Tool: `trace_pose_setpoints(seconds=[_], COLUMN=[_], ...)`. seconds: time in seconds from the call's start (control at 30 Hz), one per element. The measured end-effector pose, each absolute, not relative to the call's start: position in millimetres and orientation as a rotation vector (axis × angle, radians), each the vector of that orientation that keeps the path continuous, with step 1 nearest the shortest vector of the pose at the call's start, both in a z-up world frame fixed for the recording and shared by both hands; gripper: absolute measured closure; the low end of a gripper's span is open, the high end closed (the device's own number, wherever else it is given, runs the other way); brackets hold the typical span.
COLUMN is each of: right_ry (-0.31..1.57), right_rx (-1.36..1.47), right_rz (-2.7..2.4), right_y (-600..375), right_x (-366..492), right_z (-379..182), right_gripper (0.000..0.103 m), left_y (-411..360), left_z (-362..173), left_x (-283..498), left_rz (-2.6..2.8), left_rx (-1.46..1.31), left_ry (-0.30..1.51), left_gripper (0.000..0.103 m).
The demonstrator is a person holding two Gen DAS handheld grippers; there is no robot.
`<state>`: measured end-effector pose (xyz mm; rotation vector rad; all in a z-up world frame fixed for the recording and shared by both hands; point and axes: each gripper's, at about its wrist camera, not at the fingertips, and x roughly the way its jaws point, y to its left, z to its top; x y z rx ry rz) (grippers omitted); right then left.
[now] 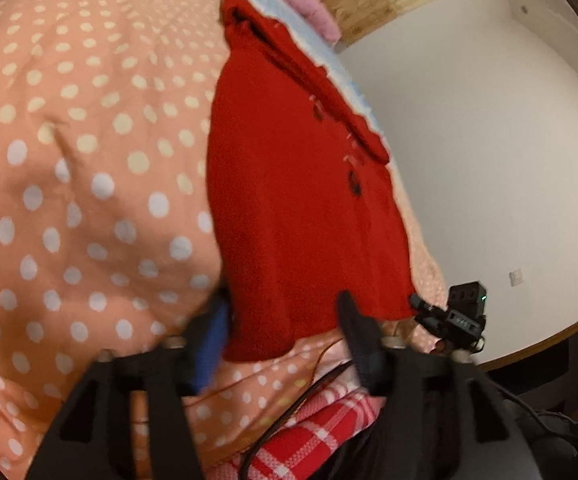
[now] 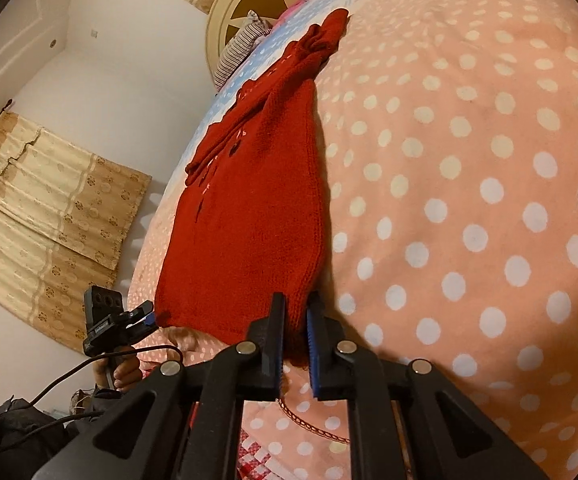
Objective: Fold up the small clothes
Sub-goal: 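Lift the hem with both grippers and fold it over toward the collar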
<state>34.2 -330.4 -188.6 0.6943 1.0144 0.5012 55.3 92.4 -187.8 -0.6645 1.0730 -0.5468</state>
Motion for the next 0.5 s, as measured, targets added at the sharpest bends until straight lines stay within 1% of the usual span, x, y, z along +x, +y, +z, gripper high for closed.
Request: trace_pose_setpoints(seconds=[0.03,0.07,0.1,0.13,0.17,0.33,0.5], right_ry=[1.017,1.020,1.020,1.016,1.015,0.991,0.904], right_rx=[0.698,0.708,0.713,0.706,0.695,0.683,0.773], right_rz=[0.507,0.516,0.522,0.521,0.520,0.534,0.587], right_y=[-330.0,-330.2,-332.5,-332.1,-329.6,-327.2,-340.5], right_x=[33.9,34.0,32.8,32.4,32.1,31.4,30.5], right_z=[-189.3,-190.3,-192.4,-192.6,-192.3,-182.1,-163.2], right_gripper=[0.093,0.093,0.093,0.093,0.093,0.094,0.094], left_y=[92.0,90.2,86.9,82.9,81.0,90.8,95.9], left_z=[-188.1,-187.5,-187.0,-186.7,-186.1,-173.8,-141.7], left_x=[53.9,53.3,52.9,53.3,53.1,48.3,39.0], left_rz=[-0.547,-0.547,-0.548,-0.552,-0.546,-0.523,-0.566], left_rx=[-0.652,-0.638,-0.609,-0.571,-0.547,-0.537,-0.531], left_ry=[1.067,1.062,1.065,1.078,1.082,1.047,0.934], left_gripper=[0.039,0.047,0.068,0.079,0.084,0.087,0.088])
